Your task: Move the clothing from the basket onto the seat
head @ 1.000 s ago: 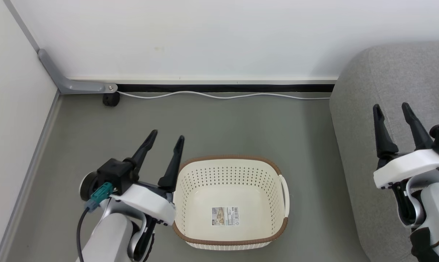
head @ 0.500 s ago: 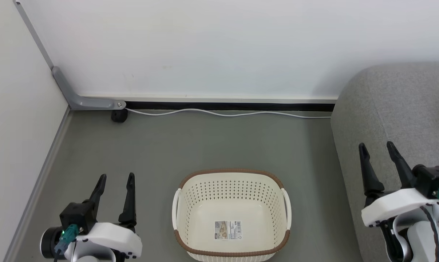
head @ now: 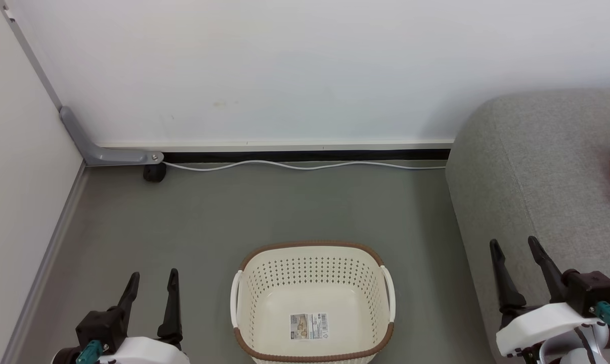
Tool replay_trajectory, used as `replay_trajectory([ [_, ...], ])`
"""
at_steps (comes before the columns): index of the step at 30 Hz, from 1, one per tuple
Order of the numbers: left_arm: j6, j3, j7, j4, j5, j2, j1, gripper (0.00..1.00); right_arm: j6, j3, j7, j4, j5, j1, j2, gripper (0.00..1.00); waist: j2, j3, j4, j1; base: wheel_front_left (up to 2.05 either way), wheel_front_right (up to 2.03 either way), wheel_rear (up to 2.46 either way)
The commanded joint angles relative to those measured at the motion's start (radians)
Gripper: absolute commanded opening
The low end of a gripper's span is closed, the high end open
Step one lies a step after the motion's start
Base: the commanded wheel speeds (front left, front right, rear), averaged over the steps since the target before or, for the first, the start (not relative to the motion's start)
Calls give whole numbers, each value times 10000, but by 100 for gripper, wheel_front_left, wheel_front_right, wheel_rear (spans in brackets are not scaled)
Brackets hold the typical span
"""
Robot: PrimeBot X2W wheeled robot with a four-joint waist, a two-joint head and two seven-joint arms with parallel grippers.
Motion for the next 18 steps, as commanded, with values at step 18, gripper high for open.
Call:
replay_trajectory([
  [18,186,91,-63,-550,-228,62,277,100,31,-471,-90,-184,-525,175,154,100,-1,-88,-298,0,0,0,0],
])
